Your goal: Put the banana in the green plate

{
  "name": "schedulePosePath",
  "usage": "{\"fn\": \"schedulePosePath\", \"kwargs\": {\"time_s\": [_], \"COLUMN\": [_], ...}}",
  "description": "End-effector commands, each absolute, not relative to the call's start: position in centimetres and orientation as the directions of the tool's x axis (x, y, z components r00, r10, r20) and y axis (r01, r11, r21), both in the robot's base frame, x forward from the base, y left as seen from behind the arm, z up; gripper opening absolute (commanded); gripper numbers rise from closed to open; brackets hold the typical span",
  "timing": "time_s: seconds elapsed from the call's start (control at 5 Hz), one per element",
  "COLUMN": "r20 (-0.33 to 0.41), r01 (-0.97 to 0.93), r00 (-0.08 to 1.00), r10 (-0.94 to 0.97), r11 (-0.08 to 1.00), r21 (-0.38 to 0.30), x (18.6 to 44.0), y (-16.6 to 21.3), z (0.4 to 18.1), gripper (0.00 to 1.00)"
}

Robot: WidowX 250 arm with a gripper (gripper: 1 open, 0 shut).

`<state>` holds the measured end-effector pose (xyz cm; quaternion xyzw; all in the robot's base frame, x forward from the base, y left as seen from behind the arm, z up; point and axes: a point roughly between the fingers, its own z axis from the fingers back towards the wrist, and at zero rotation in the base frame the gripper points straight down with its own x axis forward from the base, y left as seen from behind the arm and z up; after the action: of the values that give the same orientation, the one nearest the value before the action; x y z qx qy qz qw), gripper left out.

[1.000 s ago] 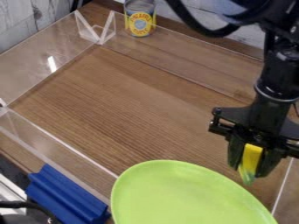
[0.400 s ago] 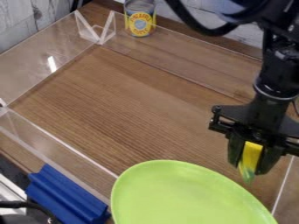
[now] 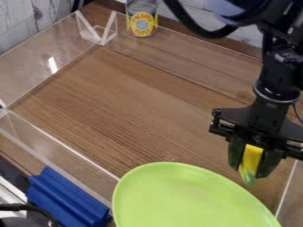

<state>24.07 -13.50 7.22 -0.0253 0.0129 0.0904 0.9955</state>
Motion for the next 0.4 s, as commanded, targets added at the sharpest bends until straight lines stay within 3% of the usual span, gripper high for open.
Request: {"fn": "schedulePosePath", "kwargs": {"time_s": [0.0, 0.2], "r20": [0.005, 0.002], "r01": [-0.183, -0.183], "r00": [0.983, 0.983], "r10": [0.184, 0.183], "r11": [0.980, 0.980], "r21": [-0.075, -0.074], "x": [24.65, 24.71], "y": [-13.40, -13.36], "z": [8.36, 8.33], "gripper": [0.00, 0.00]}}
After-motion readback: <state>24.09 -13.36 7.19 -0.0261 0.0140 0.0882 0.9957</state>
